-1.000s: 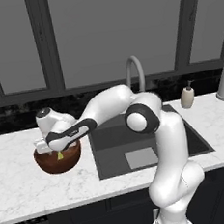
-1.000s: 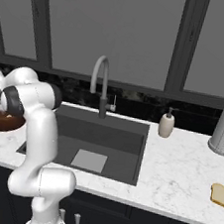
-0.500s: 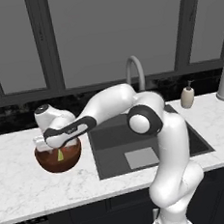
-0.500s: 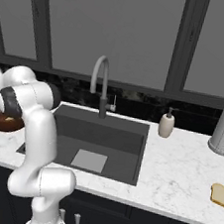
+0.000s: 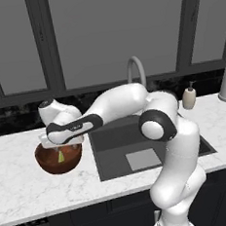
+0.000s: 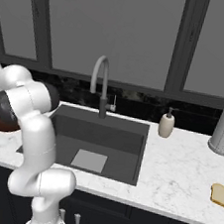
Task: Pick the lemon wedge from the sink and place it in the bowl. Then pick the bowl and place it in the microwave. Then close the microwave door and press the start button.
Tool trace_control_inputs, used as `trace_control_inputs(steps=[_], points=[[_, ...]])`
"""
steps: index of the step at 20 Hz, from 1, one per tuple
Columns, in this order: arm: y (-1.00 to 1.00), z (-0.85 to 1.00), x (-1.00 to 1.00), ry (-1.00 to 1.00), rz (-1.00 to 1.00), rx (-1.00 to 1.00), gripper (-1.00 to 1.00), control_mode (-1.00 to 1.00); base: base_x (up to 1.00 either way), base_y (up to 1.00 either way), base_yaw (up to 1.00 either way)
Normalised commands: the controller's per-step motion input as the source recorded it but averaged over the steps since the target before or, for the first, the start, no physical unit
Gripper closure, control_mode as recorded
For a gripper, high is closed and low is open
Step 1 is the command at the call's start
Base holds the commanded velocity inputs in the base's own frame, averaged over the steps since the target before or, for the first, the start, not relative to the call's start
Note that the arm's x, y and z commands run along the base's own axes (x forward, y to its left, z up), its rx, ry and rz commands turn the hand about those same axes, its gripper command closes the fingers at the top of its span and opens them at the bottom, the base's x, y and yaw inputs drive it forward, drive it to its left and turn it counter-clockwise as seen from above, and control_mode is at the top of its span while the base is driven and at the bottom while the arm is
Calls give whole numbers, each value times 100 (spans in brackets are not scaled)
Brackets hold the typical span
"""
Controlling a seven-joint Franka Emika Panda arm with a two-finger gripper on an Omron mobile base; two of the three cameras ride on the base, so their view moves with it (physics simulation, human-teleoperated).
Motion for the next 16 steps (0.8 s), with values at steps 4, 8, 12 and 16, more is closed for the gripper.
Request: trace_control_inputs(steps=[4,8,12,16], points=[[-50,2,-7,-1,-5,0,-100,-100,0,0,0],[-37,0,0,0,-3,3,-100,-100,0,0,0],[-9,0,0,0,0,6,-100,-100,0,0,0],[-7,0,0,0,0,7,-100,-100,0,0,0]])
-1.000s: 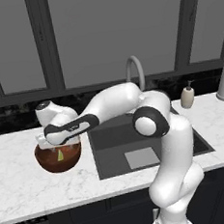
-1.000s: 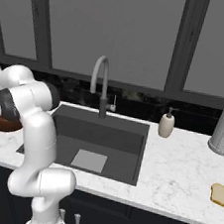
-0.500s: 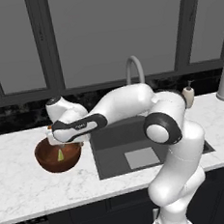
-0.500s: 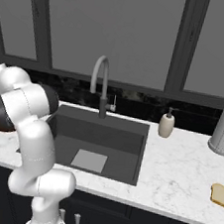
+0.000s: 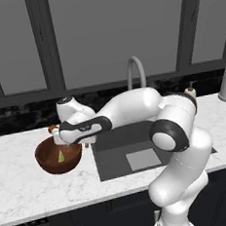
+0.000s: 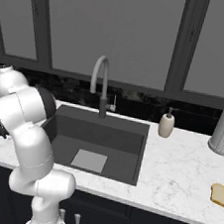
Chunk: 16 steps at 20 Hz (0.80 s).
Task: Pick the lemon wedge from the sink and place it in the bowl. Then pick the bowl and place it in the microwave. Then close the microwave door and press the start button.
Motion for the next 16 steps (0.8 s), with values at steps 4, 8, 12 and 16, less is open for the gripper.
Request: trace_control_inputs(steps=[4,8,12,16], points=[[-9,0,0,-1,0,6,-100,-100,0,0,0],[-3,-3,0,-3,0,1,-100,-100,0,0,0],[0,-18,0,-4,0,0,-100,-100,0,0,0],[0,-22,6,-4,0,2,-100,-100,0,0,0]])
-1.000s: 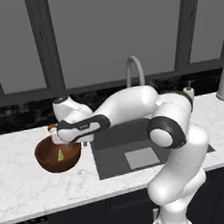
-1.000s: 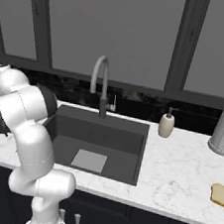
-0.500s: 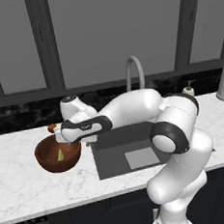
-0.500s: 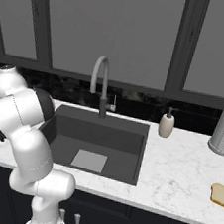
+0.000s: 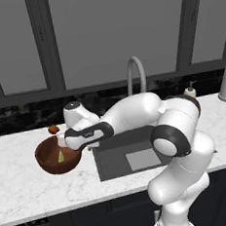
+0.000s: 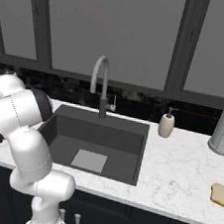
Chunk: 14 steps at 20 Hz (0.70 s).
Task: Pick the lemon wedge from the sink and place it in the bowl. Then pick the bowl and place it in the microwave. Then close the microwave door and press the start button.
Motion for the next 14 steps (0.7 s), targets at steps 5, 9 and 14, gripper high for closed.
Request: trace_control_inputs(steps=[5,9,14], points=[[9,-28,10,0,0,3,-100,-100,0,0,0],[20,-20,7,0,0,3,-100,-100,0,0,0],[26,-23,11,0,0,1,100,-100,0,0,0]])
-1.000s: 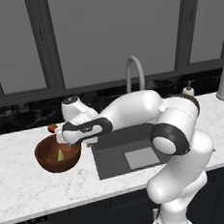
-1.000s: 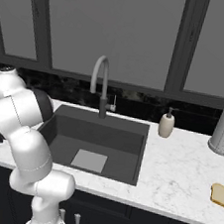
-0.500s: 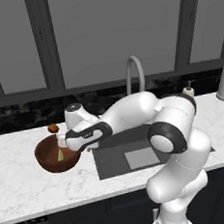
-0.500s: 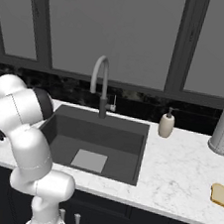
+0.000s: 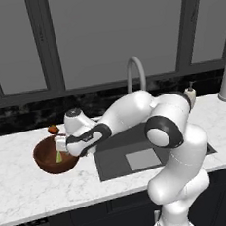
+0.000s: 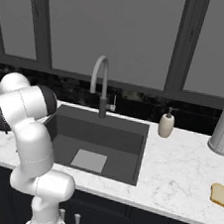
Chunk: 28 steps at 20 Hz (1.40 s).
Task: Pick the lemon wedge from the sink and place it in the bowl. Then pick the bowl and place it in the microwave. Then close the microwave door and press the start button.
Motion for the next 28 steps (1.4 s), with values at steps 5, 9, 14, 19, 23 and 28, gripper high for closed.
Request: trace_control_inputs(steps=[5,9,14,19,23,28], points=[[19,-24,0,-2,0,0,100,-100,0,0,0],[5,-9,-13,-5,0,0,100,-100,0,0,0],[-41,7,-47,0,-9,0,100,-100,0,0,0],[-54,47,-56,-2,-2,4,100,-100,0,0,0],[-46,69,-56,-7,-1,3,100,-100,0,0,0],[-56,70,-43,-5,0,0,100,-100,0,0,0]])
